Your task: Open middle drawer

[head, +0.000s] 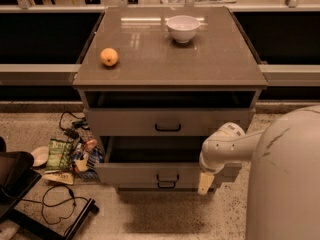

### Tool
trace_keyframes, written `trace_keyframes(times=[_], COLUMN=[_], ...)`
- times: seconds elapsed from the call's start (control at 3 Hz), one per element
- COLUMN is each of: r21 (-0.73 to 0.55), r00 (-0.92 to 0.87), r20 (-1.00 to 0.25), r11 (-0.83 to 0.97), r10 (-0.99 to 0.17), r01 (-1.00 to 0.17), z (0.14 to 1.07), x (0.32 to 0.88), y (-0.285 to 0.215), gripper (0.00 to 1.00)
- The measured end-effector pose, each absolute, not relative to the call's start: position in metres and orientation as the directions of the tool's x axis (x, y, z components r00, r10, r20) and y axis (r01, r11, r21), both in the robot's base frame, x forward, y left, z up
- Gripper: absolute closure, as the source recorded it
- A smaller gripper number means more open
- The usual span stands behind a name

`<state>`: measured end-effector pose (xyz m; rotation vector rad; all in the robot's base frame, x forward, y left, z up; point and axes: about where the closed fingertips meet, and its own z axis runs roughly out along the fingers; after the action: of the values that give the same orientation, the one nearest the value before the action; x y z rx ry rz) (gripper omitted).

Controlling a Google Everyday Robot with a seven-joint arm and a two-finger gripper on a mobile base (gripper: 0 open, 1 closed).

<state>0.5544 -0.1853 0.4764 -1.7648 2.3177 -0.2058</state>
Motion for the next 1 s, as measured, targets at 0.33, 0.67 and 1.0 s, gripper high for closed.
trace_keyframes(times=[0.33, 0.67, 1.0], r21=[-0.193, -0.120, -0.102], r00=[-0.253, -0.270, -0.277], r20=[-0.089, -0.063, -0.059], r11=[0.266, 0.275, 0.282], r10=[-0.963, -0.961, -0.959], r01=[-0.944, -0.954, -0.954], z=[0.449, 0.419, 0.412], x=[0.565, 0.566, 0.565], y=[-0.191, -0.202, -0.202], gripper=[0.00, 0.00, 0.03])
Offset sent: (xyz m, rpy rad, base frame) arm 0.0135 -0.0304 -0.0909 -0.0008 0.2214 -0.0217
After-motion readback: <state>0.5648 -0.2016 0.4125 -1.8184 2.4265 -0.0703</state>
